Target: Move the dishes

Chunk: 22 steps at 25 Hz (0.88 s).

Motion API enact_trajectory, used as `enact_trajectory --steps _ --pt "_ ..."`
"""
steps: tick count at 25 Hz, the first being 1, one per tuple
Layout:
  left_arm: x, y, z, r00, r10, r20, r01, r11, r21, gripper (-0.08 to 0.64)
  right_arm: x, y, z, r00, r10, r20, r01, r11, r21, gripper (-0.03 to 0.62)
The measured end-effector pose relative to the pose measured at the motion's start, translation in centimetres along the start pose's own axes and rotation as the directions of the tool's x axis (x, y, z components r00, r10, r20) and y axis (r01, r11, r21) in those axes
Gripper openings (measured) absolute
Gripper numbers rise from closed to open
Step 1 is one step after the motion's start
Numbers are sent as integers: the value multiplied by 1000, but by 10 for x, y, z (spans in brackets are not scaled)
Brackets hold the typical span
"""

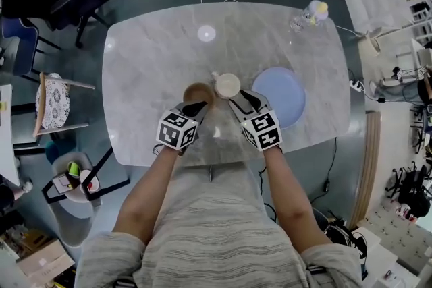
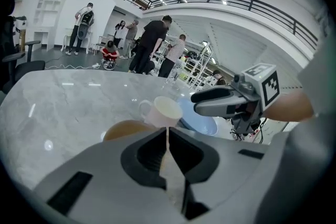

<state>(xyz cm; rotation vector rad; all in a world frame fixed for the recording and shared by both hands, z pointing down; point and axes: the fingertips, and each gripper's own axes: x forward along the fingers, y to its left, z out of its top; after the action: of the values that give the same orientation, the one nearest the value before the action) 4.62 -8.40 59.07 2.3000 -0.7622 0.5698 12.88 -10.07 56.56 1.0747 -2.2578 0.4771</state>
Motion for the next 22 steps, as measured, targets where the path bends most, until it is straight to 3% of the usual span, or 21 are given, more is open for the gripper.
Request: enact_trajectory --steps 3,6,10,15,20,22 --pt "0 -3 -1 1000 3 5 -3 1000 1 31 -2 7 -3 997 57 46 -55 997 -48 235" --pt "-1 -5 0 1000 1 25 -1 1000 -2 31 -2 11 -5 992 76 101 -71 996 -46 213" --pt "0 -6 -1 1000 11 24 -11 1000 -2 31 7 10 -13 999 27 38 -19 982 -187 186" --pt "-1 -5 -6 999 31 19 -31 1000 -7 31 26 15 -19 996 -4 -94 -37 903 -428 179" --pt "-1 -9 -13 999 35 9 -35 999 -16 31 41 15 -26 981 -38 -193 -80 818 -569 144" --pt "-2 -12 -17 999 35 5 -35 999 -20 31 44 15 -29 972 -55 -230 -101 781 -617 100"
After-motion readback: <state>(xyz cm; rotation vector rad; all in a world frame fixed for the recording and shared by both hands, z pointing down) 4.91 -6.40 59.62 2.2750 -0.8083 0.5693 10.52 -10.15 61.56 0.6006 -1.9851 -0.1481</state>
